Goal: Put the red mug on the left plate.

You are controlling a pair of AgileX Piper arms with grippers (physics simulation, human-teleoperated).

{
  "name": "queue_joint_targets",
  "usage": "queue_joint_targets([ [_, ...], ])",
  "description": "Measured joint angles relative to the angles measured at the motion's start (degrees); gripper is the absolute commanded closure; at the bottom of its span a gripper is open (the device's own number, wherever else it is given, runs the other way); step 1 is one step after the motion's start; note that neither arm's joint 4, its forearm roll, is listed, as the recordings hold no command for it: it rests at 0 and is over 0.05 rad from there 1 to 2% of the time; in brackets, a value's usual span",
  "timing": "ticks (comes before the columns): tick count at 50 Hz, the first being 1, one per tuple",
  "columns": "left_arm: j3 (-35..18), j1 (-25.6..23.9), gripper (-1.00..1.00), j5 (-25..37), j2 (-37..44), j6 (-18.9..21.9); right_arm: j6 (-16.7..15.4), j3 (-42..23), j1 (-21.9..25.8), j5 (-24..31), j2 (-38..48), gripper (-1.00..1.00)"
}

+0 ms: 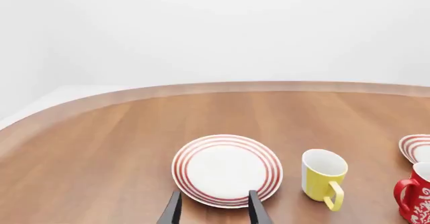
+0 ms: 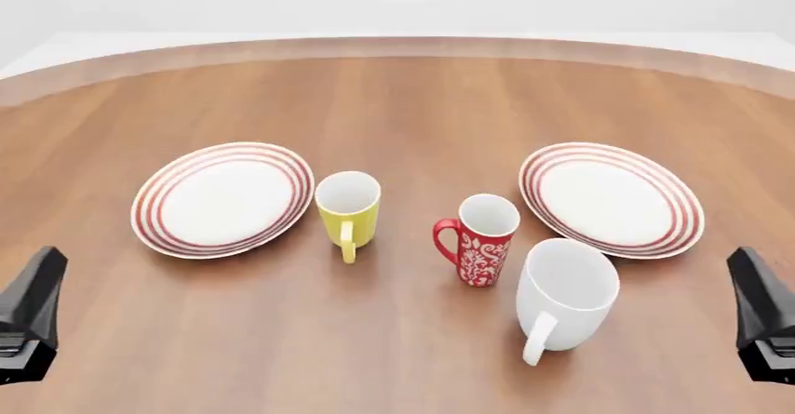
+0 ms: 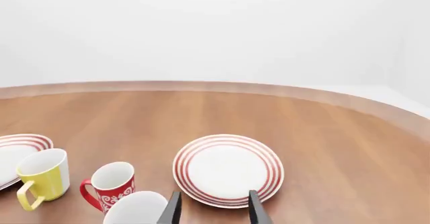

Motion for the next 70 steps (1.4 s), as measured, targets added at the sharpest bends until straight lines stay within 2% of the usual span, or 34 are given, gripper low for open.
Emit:
queue_joint_targets([
  [40, -1.11, -1.29, -1.00, 0.18, 0.60, 1.07, -0.21, -0.19, 0.19, -0.37, 1.08, -1.00],
  [70, -6.76, -5.96, -1.00, -8.00, 17.47, 3.34, -0.08, -0.15, 0.25, -0.49, 1.51, -1.00],
])
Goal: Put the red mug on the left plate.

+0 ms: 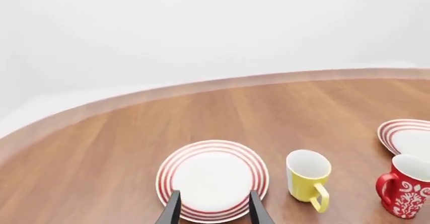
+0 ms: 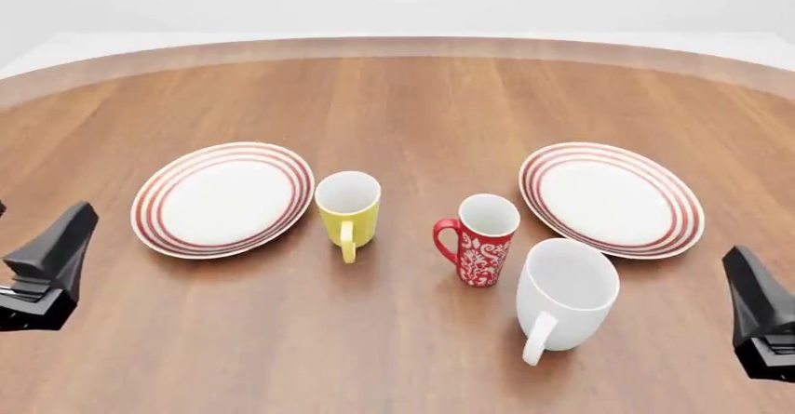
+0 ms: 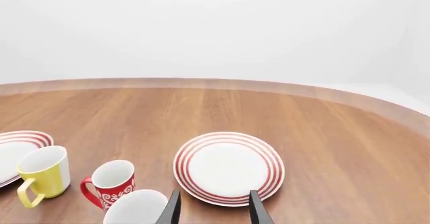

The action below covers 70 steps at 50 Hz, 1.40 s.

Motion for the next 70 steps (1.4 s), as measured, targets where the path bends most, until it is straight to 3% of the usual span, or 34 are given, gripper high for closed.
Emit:
queue_joint_targets([
  [35, -11.10, -13.69, -1.00, -6.39, 17.27, 5.31, -0.68, -0.09, 0.63, 0.81, -0.71, -1.00],
  [56, -22.47, -21.79, -1.00, -6.85, 32.03, 8.92, -1.43, -0.06, 1.09, 1.25, -1.48, -1.00],
  [70, -26.89, -25.64, -1.00, -6.73, 38.39, 10.57, -1.50, -0.02, 1.20, 1.30, -1.58, -1.00],
])
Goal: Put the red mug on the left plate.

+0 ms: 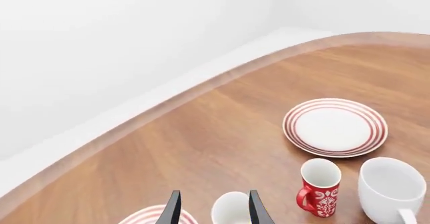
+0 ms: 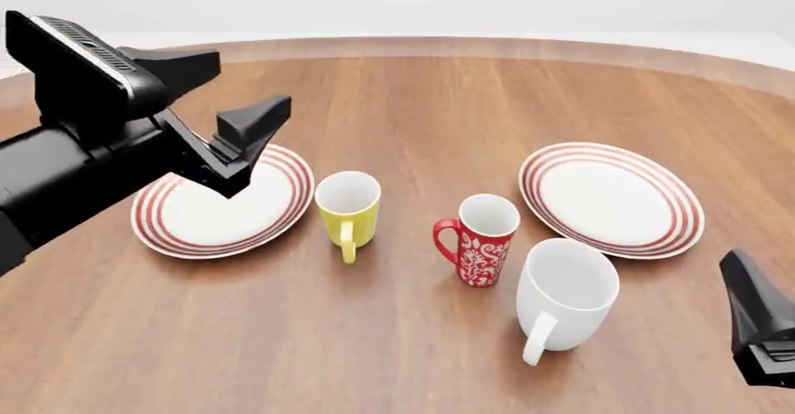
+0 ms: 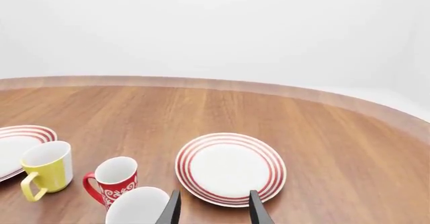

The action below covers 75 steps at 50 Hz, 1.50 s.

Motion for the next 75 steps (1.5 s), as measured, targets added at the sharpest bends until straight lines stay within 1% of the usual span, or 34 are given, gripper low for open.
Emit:
queue_joint_targets([
  [23, -4.05, -5.45, -1.00, 0.77, 6.34, 1.98, 0.01, -0.19, 0.14, 0.04, -0.03, -1.00],
  [40, -6.38, -7.59, -1.00, -0.23, 12.23, 3.15, -0.03, -0.22, 0.31, -0.02, -0.09, -1.00],
  [61, -6.73, -9.71, -1.00, -3.04, 18.84, 3.46, 0.20, -0.26, 0.19, 0.10, -0.06, -1.00],
  [75, -7.25, -11.10, -1.00, -4.01, 23.64, 4.99, 0.42, -0.43, 0.19, 0.33, -0.09, -1.00],
])
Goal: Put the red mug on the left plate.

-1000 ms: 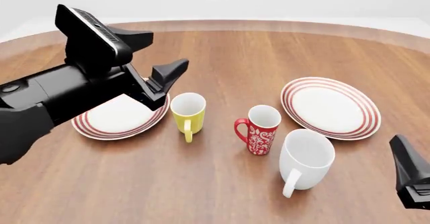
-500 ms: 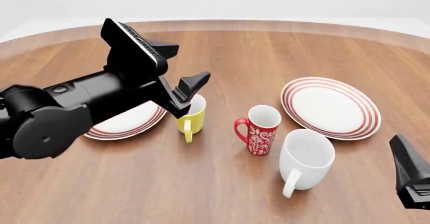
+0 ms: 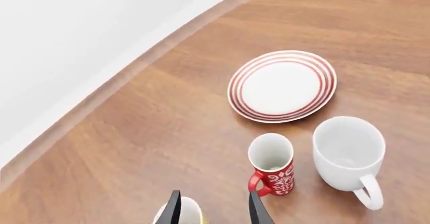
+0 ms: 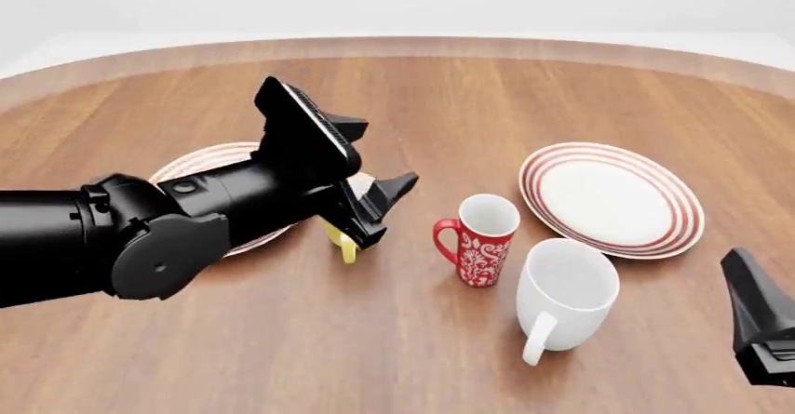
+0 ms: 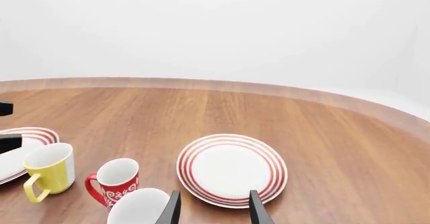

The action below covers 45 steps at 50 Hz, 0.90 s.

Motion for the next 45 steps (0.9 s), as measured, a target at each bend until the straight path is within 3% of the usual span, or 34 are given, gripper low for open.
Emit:
queue_joint_targets([
  [45, -3.04, -1.79, -1.00, -0.45, 14.07, 2.64, 0.44, 0.30, -0.31, 0.11, 0.01, -1.00],
])
